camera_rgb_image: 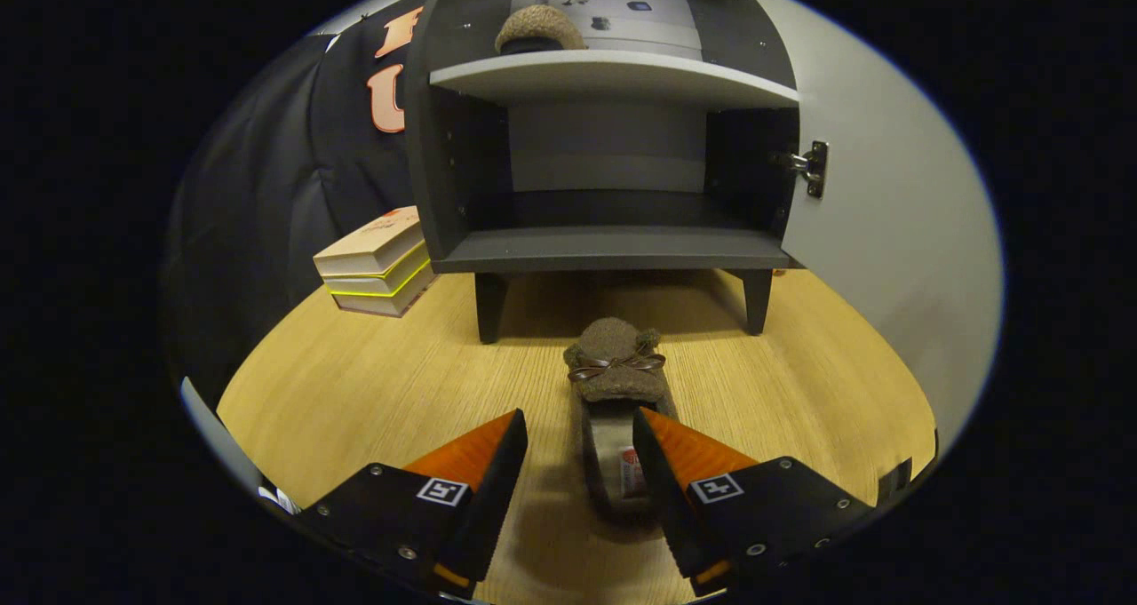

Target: Open the shoe cabinet door, grab the shoes and put them into the shoe cabinet, then close the shoe cabinet door.

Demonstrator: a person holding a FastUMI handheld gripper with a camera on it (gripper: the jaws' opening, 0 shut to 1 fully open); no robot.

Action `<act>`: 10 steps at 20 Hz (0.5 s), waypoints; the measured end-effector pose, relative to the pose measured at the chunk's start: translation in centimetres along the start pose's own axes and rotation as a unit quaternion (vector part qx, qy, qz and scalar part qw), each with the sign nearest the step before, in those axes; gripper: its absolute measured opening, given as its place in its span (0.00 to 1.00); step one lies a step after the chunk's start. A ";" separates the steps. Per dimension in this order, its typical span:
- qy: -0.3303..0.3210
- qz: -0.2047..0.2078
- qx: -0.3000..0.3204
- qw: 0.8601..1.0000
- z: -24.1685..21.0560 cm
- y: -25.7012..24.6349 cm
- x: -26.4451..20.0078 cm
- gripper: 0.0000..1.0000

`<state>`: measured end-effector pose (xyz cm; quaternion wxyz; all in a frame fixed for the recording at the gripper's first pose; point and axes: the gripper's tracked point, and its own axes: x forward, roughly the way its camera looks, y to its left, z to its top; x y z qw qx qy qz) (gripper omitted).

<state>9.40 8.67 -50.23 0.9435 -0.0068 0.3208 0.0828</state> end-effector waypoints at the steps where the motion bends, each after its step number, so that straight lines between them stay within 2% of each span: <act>1: 0.002 -0.001 -0.002 1.000 -0.3 0.1 1.0 0.76; 5: 0.007 -0.004 0.005 1.000 -0.7 0.2 4.3 0.68; 10: 0.003 -0.011 0.003 1.000 -0.3 0.1 7.3 0.49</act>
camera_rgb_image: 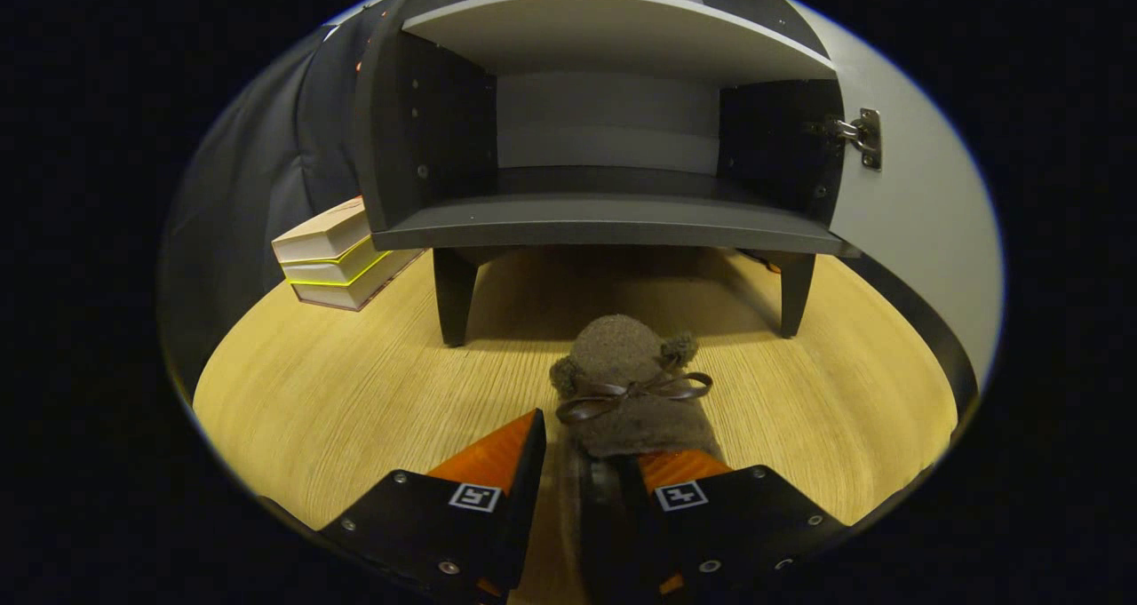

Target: Open the shoe cabinet door, grab the shoes and put them into the shoe cabinet, then close the shoe cabinet door.

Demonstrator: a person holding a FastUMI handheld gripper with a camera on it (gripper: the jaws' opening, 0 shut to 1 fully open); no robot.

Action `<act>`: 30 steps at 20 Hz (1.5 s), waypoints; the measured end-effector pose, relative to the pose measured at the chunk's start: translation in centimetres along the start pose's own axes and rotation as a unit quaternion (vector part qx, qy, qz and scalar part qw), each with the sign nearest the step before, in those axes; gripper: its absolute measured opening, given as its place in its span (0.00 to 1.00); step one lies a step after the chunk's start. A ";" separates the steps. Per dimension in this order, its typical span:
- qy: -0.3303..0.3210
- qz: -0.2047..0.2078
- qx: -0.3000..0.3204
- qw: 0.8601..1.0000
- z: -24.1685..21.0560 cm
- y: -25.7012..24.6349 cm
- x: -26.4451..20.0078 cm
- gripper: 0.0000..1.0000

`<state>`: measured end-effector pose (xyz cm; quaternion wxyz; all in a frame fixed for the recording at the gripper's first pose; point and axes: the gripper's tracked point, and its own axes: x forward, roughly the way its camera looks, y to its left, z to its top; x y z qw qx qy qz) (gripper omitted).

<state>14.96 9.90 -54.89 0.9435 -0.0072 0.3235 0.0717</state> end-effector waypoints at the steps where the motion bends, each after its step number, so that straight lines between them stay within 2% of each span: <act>1: 0.001 -0.002 0.005 1.000 0.0 -0.1 0.4 0.47; 3: -0.006 0.000 0.013 1.000 0.2 -0.2 0.9 0.37; 6: 0.002 0.019 0.009 1.000 0.1 0.5 1.2 0.15; 8: 0.011 0.033 0.016 0.999 0.4 0.7 1.0 0.07; 11: -0.003 0.037 0.048 0.998 2.4 0.1 -0.4 0.06; 13: -0.009 0.026 0.034 0.999 3.9 -0.9 -2.4 0.06; 19: -0.054 0.000 0.018 0.998 10.6 -1.7 -11.5 0.06; 24: -0.088 -0.005 0.021 0.996 16.4 -1.4 -18.0 0.06; 30: -0.121 -0.022 0.014 0.992 23.0 -2.8 -20.7 0.06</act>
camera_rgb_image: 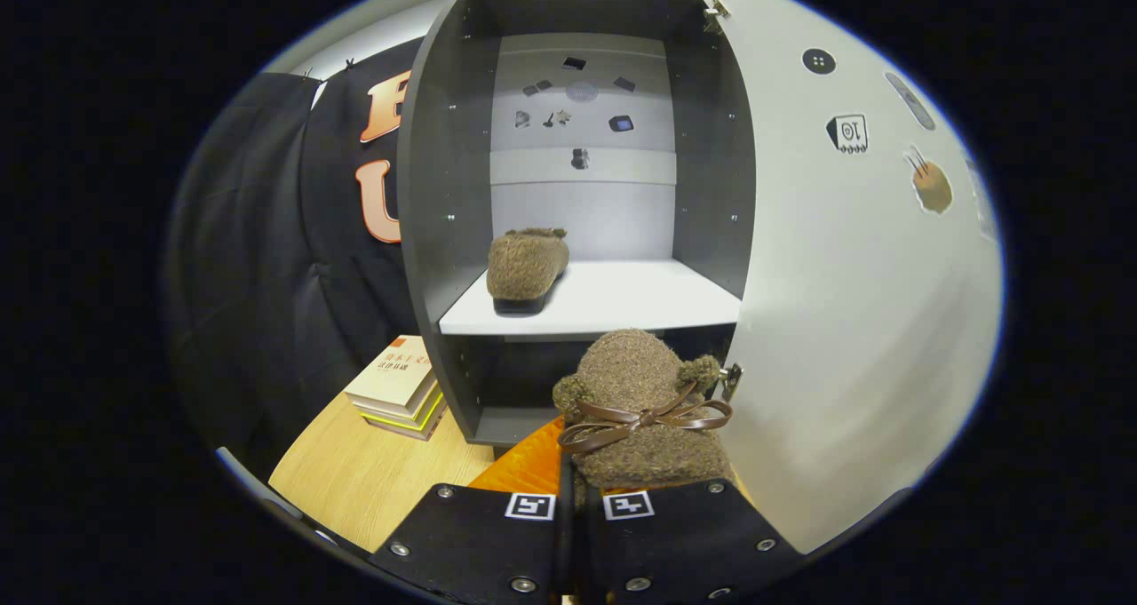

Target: Open the shoe cabinet door, grab the shoes and put them into the shoe cabinet, then close the shoe cabinet door.

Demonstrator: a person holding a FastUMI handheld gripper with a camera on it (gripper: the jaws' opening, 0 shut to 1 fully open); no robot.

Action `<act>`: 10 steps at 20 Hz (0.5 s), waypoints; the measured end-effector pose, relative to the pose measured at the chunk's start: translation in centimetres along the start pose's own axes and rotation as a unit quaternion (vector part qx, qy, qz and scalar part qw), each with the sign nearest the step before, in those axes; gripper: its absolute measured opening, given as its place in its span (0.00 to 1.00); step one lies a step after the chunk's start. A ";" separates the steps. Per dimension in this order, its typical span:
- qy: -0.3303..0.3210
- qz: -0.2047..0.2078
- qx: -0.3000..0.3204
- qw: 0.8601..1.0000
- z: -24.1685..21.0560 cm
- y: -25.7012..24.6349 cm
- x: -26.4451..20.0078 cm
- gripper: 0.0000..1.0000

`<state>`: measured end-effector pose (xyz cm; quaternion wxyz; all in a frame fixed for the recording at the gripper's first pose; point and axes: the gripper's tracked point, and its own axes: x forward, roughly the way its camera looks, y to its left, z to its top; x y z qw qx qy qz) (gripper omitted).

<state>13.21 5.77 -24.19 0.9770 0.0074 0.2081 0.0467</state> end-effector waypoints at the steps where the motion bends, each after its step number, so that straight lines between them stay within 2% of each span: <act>1: -0.004 -0.001 -0.001 1.000 1.1 -0.4 0.5 0.06; 10: -0.013 0.029 0.000 0.999 9.1 -2.2 11.0 0.06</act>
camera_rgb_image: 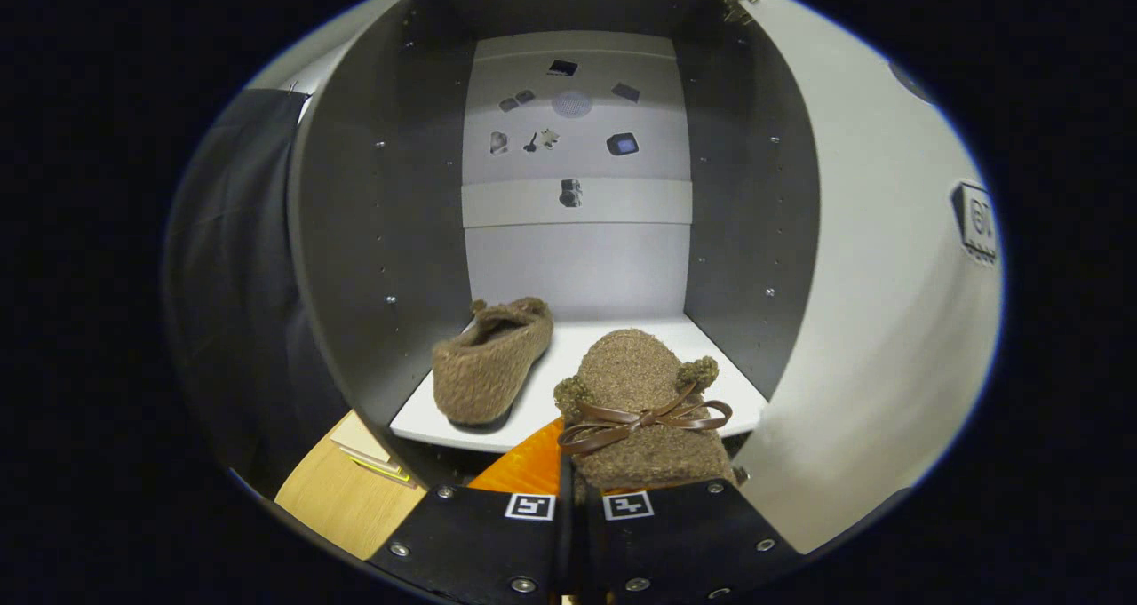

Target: Open the shoe cabinet door, grab the shoes and put them into the shoe cabinet, then close the shoe cabinet door.

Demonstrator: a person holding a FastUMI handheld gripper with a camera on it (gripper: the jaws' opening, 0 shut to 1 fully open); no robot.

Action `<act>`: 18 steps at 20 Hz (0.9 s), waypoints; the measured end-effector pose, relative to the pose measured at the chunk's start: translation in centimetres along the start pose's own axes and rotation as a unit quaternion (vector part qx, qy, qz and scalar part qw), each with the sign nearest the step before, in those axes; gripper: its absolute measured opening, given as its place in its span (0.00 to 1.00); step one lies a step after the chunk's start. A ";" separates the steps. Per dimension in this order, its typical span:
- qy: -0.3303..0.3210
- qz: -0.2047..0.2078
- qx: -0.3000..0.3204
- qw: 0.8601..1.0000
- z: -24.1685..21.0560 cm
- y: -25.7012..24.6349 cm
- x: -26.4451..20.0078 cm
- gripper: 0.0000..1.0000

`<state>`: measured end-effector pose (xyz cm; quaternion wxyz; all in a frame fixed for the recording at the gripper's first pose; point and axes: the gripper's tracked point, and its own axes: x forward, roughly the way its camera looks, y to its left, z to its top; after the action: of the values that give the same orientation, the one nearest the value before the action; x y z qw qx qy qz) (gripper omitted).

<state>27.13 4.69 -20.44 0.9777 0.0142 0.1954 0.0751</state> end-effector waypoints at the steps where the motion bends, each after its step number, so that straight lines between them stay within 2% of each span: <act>1: 0.001 0.006 -0.003 1.000 0.4 0.0 1.4 0.06; 12: 0.006 0.043 0.005 0.999 4.5 -1.0 12.3 0.06; 18: 0.016 0.040 0.013 0.999 4.5 -1.2 16.6 0.06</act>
<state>44.18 6.03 -22.67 0.9704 0.0336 0.2112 0.1122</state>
